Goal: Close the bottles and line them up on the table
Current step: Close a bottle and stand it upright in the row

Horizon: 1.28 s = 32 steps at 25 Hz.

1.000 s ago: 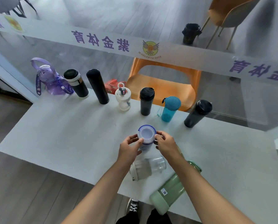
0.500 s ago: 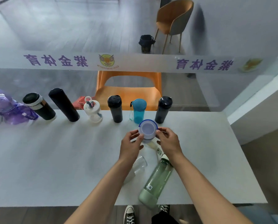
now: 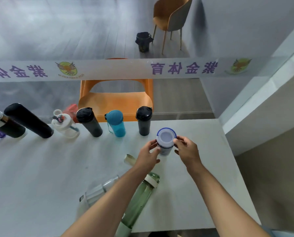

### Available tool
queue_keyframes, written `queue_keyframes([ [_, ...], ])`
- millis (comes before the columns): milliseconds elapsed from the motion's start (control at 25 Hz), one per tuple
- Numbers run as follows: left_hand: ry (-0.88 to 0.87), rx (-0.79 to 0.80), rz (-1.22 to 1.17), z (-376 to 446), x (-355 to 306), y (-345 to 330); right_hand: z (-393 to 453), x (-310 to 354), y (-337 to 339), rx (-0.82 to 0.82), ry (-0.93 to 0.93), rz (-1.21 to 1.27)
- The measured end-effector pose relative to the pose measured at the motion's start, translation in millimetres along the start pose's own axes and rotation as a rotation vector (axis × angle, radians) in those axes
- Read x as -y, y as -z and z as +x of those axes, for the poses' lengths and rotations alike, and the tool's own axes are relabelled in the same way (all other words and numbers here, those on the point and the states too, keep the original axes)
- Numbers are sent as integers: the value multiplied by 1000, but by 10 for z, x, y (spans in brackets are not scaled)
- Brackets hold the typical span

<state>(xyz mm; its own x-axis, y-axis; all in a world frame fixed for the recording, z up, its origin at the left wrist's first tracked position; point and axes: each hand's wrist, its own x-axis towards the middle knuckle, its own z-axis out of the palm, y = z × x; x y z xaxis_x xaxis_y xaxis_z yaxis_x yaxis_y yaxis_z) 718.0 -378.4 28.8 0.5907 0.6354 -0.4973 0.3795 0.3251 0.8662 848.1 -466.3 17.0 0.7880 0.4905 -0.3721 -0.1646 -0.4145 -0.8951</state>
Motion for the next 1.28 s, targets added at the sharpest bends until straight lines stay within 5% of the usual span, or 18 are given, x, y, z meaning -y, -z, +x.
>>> queue_keyframes([
  [640,35,-72,47,942,-407,-553,1318,201,158,53,-22,-44],
  [1280,48,-130,206,417,-70,-181,814,42,233,-11,-21,-107],
])
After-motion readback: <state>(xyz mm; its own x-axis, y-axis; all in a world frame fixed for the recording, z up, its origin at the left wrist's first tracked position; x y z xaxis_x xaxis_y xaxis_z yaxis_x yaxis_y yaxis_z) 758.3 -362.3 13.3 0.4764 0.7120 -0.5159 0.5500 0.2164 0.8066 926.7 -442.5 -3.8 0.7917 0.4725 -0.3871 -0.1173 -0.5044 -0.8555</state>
